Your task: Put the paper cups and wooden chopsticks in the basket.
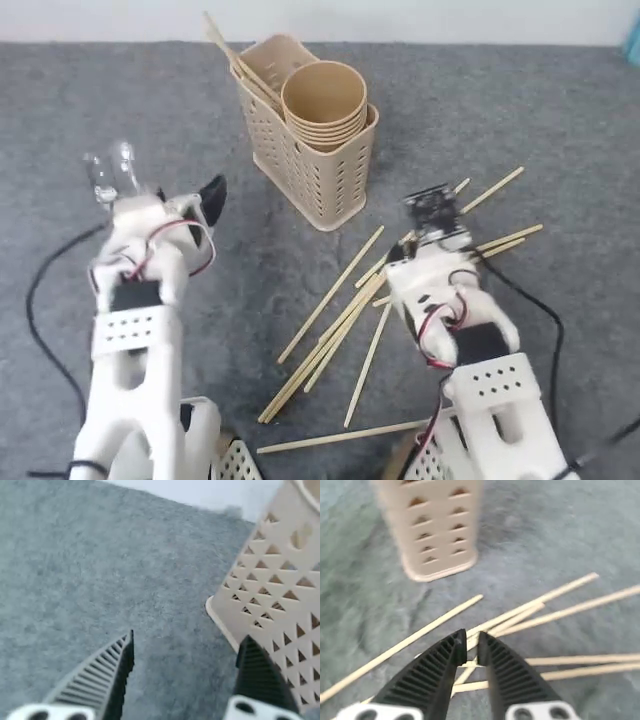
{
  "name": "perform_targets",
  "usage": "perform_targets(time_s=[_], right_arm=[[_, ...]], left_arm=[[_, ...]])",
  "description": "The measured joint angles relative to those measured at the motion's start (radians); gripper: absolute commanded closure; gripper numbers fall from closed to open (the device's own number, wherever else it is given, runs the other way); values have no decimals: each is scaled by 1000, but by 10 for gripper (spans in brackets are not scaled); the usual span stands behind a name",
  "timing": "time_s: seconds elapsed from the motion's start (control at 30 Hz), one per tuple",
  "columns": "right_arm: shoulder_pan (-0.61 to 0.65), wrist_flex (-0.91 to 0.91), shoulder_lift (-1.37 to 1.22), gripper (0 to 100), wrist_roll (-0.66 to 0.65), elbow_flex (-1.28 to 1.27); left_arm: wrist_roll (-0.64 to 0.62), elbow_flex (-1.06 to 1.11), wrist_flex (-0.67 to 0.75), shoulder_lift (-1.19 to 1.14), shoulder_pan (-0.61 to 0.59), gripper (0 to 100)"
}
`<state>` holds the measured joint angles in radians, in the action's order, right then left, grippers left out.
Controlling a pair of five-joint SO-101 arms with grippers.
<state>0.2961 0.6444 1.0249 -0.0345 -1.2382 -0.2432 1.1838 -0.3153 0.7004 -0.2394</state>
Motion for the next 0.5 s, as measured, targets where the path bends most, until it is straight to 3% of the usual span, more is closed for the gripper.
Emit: perform_targets(time_s=[0.13, 0.3, 0.5], right_arm=[[-11, 6, 0, 897, 32, 21], [-11, 6, 0, 896, 48, 114], [0, 6, -43, 787, 184, 281]], left_arm=[[-48, 18, 80, -18, 11, 684], [-55, -123, 84, -272, -2, 684], [-61, -434, -112, -608, -34, 684]])
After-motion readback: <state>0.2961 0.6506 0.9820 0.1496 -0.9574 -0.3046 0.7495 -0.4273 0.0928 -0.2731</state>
